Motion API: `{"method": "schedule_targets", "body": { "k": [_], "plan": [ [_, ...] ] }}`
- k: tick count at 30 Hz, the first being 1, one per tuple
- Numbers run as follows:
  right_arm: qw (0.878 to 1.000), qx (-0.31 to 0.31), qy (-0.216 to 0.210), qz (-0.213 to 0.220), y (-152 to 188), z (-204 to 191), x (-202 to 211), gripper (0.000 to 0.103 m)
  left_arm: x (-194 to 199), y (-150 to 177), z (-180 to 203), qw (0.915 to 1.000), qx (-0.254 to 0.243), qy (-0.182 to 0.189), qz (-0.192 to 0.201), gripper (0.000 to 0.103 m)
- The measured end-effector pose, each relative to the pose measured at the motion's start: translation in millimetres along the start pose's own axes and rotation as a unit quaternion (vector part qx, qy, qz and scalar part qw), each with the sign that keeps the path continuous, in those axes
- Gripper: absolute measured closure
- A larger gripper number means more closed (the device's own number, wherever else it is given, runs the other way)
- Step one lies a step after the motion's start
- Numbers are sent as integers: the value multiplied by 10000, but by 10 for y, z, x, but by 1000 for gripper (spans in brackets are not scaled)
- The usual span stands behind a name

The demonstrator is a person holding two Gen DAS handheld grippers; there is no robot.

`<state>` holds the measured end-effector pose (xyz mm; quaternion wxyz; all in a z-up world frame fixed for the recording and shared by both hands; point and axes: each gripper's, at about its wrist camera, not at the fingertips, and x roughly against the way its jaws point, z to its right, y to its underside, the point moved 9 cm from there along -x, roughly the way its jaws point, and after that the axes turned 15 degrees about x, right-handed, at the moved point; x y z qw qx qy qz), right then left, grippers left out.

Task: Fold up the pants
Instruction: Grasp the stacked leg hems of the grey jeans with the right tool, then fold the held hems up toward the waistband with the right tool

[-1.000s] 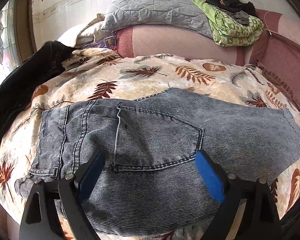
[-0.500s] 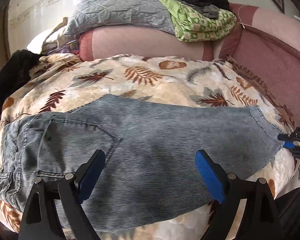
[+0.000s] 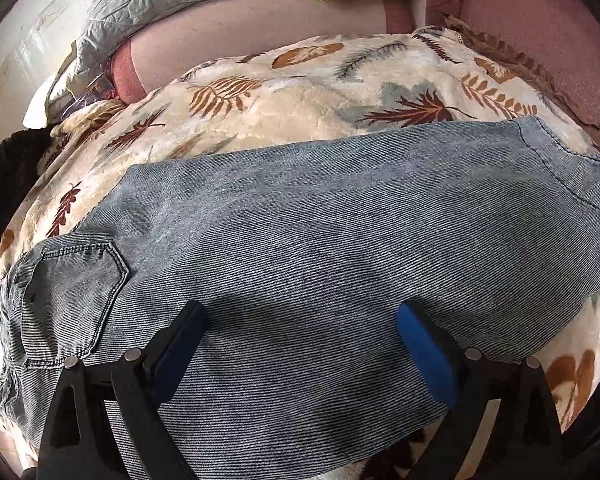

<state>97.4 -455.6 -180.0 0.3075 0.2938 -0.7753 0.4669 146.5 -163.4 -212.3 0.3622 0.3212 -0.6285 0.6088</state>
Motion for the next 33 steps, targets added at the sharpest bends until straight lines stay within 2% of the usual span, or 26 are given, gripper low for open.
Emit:
{"method": "schedule_targets", "body": {
  "k": [3,5,8,11,13,16,19,20,22,24,25,26,30,33],
  "plan": [
    [9992,370,62,107,-105,-241,88,86,59,-26,-68,9994,229,262,-75,7],
    [9972,716,80,200,-173,-509,148,87,178,-45,-166,9982,397,434,64,7],
    [9900,1368,6,345,-219,-1082,205,88,380,-106,-454,9945,789,616,319,7],
    [9759,2145,-165,378,-75,-1795,159,88,597,-135,-916,9882,1263,647,581,7],
    [9625,2681,-307,293,154,-2269,33,88,696,-124,-1273,9823,1635,601,684,7],
    [9411,3337,-542,-87,680,-2829,-328,88,769,-60,-1743,9738,2092,488,752,7],
    [9240,3688,-731,-702,1287,-3087,-808,88,753,24,-2046,9704,2283,300,726,7],
    [9211,3735,-735,-817,1430,-3102,-931,85,736,44,-2098,9701,2313,266,690,7],
    [9286,3548,-871,-658,1472,-3056,-946,83,719,69,-2148,9696,2344,267,654,7],
    [9383,3026,-1495,-755,1408,-2997,-834,60,732,48,-2110,9700,2319,303,659,7],
    [9420,2738,-1771,-792,1358,-2951,-755,40,756,24,-2060,9703,2296,359,679,7],
    [9444,2527,-1974,-735,1299,-2893,-647,37,786,-9,-1988,9712,2235,435,699,7],
    [9572,1642,-2362,-331,956,-2494,-273,37,915,-166,-1540,9754,1887,777,827,7],
    [9589,737,-2717,-356,710,-2126,-305,37,864,-211,-1167,9819,1510,820,794,7]
  ]
}}
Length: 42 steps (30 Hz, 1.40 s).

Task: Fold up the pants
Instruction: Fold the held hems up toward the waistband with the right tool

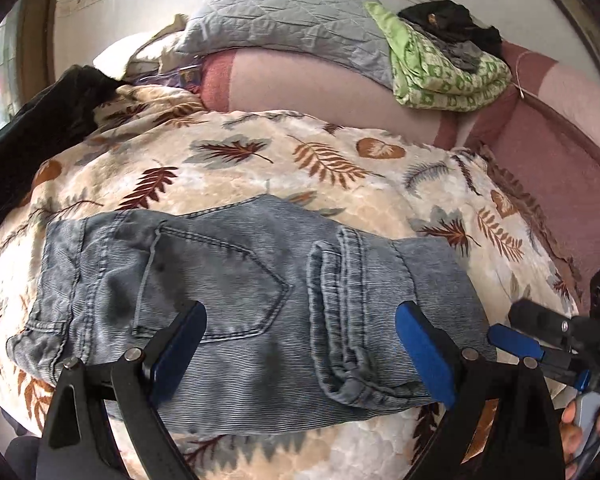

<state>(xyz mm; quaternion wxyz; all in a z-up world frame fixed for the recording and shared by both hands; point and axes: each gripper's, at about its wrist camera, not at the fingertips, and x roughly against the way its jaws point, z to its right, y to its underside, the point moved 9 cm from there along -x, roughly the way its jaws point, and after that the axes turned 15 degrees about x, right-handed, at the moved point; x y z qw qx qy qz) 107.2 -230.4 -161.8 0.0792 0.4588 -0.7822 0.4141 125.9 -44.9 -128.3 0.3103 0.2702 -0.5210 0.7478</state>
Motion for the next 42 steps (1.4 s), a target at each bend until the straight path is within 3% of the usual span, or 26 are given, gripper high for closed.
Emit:
{"method": "schedule_targets", "body": {
  "k": [2,3,4,5,6,7,9,11,13,15,16,17,21,23,25,27,29,30,31,34,37,40,42],
  "plan": [
    [9969,-667,-368,-216,54,288,-98,37,-176,138,127,9995,-171,-110,-243,7],
    [9941,-966,-212,-440,140,472,-175,37,-288,245,164,9984,-301,-223,-424,7],
    [9906,-1177,-78,-687,231,612,-234,42,-446,395,171,9944,-567,-500,-738,7],
    [9896,-1233,-219,-709,228,630,-232,44,-601,554,139,9865,-881,-852,-1084,7],
    [9894,-1233,-303,-709,175,608,-190,44,-625,592,127,9866,-946,-889,-992,6],
    [9907,-1132,-305,-685,85,567,-137,43,-564,556,119,9900,-829,-818,-791,6],
    [9953,-734,-255,-585,-181,491,-42,43,-493,531,129,9908,-675,-799,-863,6],
    [9972,-481,21,-578,-474,555,-30,43,-334,431,271,9950,-643,-521,-551,6],
    [9958,-219,405,-786,-727,721,-139,43,-227,379,504,9963,-742,-206,-390,6],
    [9903,-47,846,-1098,-915,952,-333,43,-235,378,728,9960,-754,140,-466,6],
    [9879,-69,863,-1283,-946,1037,-434,46,-273,398,793,9957,-725,270,-517,6],
    [9861,-67,871,-1414,-966,1096,-526,56,-328,422,837,9953,-709,320,-575,6],
    [9735,172,1192,-1942,-908,1232,-837,67,-686,692,823,9912,-641,111,-1154,6],
    [9717,344,1292,-1946,-918,1240,-872,85,-701,757,832,9908,-956,-46,-953,7],
    [9702,682,1403,-1855,-968,1161,-870,89,-700,812,842,9892,-1161,-169,-874,7],
    [9653,1121,1631,-1702,-1020,1032,-849,90,-698,824,841,9897,-1154,-200,-828,7],
    [9509,1424,1994,-1893,-937,1070,-901,89,-705,828,845,9895,-1167,-220,-828,6],
    [9397,1555,2241,-2061,-865,1155,-936,88,-702,837,841,9890,-1199,-238,-829,6],
    [9389,1546,2336,-1998,-847,1198,-942,79,-700,838,844,9887,-1218,-243,-842,6],
    [9651,961,1893,-1533,-911,1133,-754,70,-643,783,840,9901,-1059,-7,-924,7],
    [9737,927,1753,-1120,-904,943,-383,70,-472,621,786,9937,-830,194,-728,7],
    [9851,706,1262,-931,-672,689,-77,70,-254,435,625,9965,-805,37,-206,7],
    [9921,357,786,-906,-442,558,-8,70,-268,410,490,9972,-693,-40,-284,7]
  ]
}}
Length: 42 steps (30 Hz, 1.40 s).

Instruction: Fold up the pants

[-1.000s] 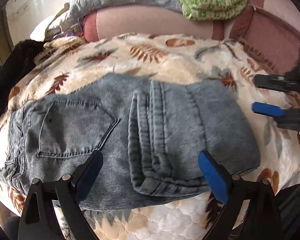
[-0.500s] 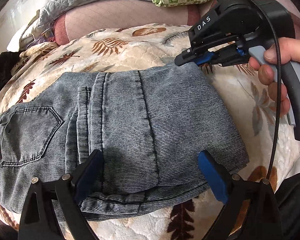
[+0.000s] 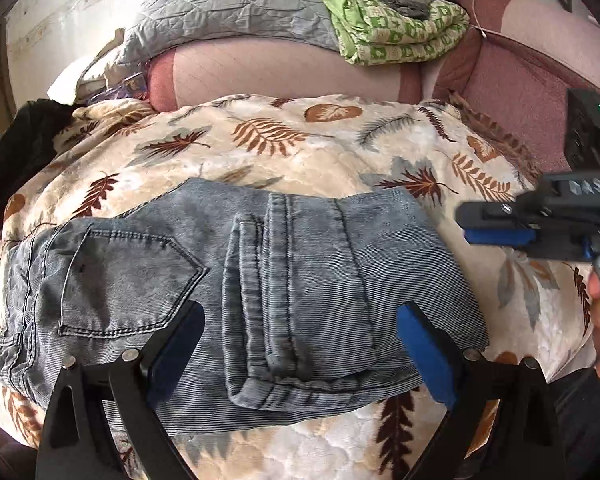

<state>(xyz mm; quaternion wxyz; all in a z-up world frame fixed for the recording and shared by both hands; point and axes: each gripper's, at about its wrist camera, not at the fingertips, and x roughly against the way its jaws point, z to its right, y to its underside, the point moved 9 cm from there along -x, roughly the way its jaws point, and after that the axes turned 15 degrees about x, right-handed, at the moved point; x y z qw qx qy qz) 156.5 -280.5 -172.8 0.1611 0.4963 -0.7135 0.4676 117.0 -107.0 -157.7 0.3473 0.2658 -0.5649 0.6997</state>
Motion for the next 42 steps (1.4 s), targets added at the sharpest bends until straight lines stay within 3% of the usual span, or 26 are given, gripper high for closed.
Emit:
{"method": "schedule_targets", "body": {
  "k": [2,3,4,7,12,14,16,18,20,24,28,31,37,39,42],
  "plan": [
    [9977,-431,-483,-207,269,-17,-81,70,-145,61,-151,9995,98,-206,-225,7],
    [9965,-538,-477,-418,412,11,-189,70,-279,126,-216,9981,101,-339,-495,6],
    [9961,-612,-184,-606,537,134,-283,71,-429,175,-260,9960,113,-386,-793,6],
    [9945,-903,-348,-403,525,135,-236,73,-377,165,-290,9973,171,-317,-641,6],
    [9972,-603,-447,48,119,-54,-108,66,-377,184,-288,9971,227,-325,-645,6],
    [9973,-556,-448,148,-55,-34,-215,47,-388,189,-274,9976,179,-340,-571,6],
    [9968,-768,-200,133,-145,174,-376,36,-375,191,-257,9976,158,-328,-587,6],
    [9940,-1062,-196,-170,-90,361,-574,35,-316,169,-266,9979,208,-222,-570,6],
    [9912,-1283,-310,89,-95,355,-485,35,-208,120,-303,9985,276,-105,-460,6],
    [9951,-734,-359,560,-10,12,-129,35,138,-11,-523,9976,667,157,-19,6],
    [9955,-241,-308,858,266,-221,29,35,480,-53,-1006,9880,1484,309,283,6],
    [9940,183,-332,1029,423,-374,21,35,635,-48,-1516,9768,2090,-66,465,6],
    [9927,817,-416,778,510,-676,-194,35,759,35,-2376,9532,2785,-1052,537,6],
    [9928,876,-375,722,537,-704,-230,35,794,72,-2571,9452,2974,-1211,587,6],
    [9929,861,-496,648,549,-758,-265,35,777,122,-2727,9413,3066,-1322,503,6]
  ]
}}
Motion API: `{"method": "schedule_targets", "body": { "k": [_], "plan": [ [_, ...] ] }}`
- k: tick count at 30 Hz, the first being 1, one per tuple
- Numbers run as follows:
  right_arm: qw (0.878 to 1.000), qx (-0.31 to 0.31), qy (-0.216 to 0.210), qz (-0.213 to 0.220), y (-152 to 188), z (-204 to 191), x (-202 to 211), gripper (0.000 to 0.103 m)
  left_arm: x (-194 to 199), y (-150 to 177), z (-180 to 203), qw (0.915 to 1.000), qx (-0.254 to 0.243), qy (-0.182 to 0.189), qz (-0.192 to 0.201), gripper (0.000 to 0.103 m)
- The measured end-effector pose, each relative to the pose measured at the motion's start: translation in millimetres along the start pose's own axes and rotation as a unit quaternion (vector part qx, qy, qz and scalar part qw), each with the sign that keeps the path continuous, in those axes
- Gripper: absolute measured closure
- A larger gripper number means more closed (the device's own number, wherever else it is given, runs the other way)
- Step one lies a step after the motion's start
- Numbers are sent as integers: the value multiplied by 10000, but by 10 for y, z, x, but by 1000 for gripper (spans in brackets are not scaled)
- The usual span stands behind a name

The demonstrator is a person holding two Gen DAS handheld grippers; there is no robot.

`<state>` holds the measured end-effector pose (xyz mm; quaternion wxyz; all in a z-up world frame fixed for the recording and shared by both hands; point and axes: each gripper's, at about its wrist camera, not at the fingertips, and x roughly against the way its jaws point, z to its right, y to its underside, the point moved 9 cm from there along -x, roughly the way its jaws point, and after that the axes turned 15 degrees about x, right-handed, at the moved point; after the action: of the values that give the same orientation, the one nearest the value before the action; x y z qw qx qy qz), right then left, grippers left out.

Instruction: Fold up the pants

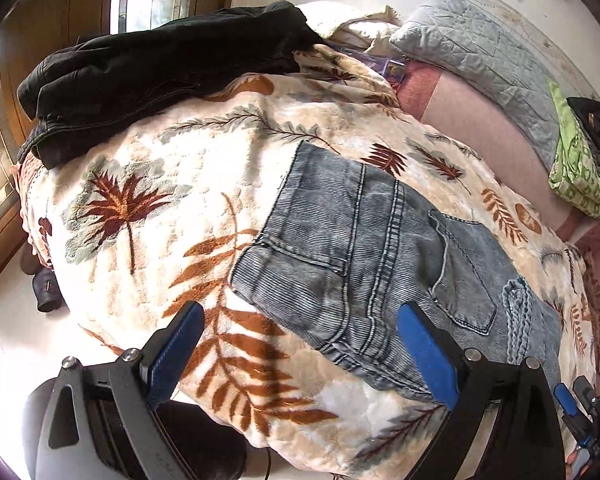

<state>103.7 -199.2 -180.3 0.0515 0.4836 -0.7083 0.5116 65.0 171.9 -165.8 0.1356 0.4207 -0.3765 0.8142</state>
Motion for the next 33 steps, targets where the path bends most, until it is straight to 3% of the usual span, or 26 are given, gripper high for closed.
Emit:
{"method": "schedule_targets", "body": {
  "k": [7,8,10,15,20,27,28,30,31,32,33],
  "plan": [
    [9994,117,-196,-256,-147,-297,-296,33,-114,-4,-74,9997,108,92,-197,6],
    [9990,95,-133,-417,-122,-291,-400,24,-115,0,-82,9994,204,177,-234,6],
    [9930,-61,134,-1170,87,-173,-686,21,-132,0,-104,9973,474,414,-388,6],
    [9948,15,280,-976,54,-201,-620,22,-131,-68,-211,9787,1330,1346,-804,6],
    [9959,-110,304,-843,76,-193,-564,22,-232,-137,-266,9442,2230,2083,-1238,6],
    [9965,-32,300,-778,69,-225,-550,22,-332,-183,-168,9338,2435,2272,-1304,7],
    [9967,-49,281,-762,68,-219,-549,22,-334,-180,-147,9334,2436,2293,-1295,13],
    [9968,-44,264,-753,78,-207,-552,22,-348,-177,-113,9378,2307,2256,-1280,36],
    [9968,-37,260,-750,84,-202,-559,22,-374,-168,-112,9418,2205,2183,-1291,57],
    [9968,-28,262,-753,95,-194,-563,22,-416,-155,-100,9447,2119,2122,-1330,68],
    [9968,-24,262,-752,101,-188,-567,22,-458,-136,-97,9448,2095,2106,-1382,68]
  ]
}}
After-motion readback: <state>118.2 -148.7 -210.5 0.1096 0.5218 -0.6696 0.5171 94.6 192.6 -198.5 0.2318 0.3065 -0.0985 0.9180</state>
